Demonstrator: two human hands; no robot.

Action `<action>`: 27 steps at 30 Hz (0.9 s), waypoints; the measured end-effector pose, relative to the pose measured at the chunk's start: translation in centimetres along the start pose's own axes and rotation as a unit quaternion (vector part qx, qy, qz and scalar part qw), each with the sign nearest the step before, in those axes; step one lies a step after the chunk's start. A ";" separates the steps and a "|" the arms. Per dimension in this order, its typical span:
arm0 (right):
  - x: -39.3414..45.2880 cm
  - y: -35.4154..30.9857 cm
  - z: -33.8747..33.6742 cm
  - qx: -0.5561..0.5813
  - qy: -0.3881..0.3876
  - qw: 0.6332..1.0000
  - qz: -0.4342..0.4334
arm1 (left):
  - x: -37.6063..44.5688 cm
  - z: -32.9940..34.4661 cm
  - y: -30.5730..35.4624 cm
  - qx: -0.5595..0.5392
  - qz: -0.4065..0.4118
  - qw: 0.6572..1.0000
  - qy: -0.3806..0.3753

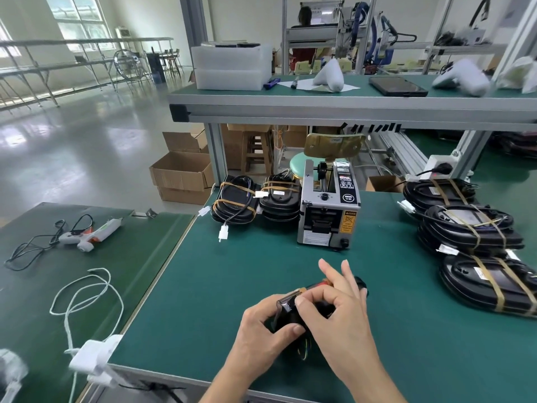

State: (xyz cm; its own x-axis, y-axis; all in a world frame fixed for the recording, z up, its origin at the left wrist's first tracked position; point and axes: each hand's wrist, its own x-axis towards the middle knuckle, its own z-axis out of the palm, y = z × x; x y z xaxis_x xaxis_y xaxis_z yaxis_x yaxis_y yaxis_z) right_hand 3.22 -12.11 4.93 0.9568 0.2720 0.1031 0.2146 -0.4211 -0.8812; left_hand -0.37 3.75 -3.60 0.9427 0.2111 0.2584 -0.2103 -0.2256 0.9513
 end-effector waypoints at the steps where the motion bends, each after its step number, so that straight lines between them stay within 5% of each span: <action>1: 0.0 0.0 0.0 0.002 0.000 1.000 0.001 | 0.0 0.0 0.0 0.001 0.002 1.000 -0.001; 27: 0.2 0.1 0.4 -0.015 0.000 1.000 -0.015 | 0.0 0.1 0.4 -0.002 0.000 1.000 0.010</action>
State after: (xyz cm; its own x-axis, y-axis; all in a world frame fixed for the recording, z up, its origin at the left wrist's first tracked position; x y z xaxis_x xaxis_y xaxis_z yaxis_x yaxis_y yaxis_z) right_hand 3.32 -11.74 4.66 0.9500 0.2846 0.1288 0.2486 -0.4390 -0.8634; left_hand -0.44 3.55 -3.20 0.9375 0.2292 0.2618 -0.2115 -0.2220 0.9518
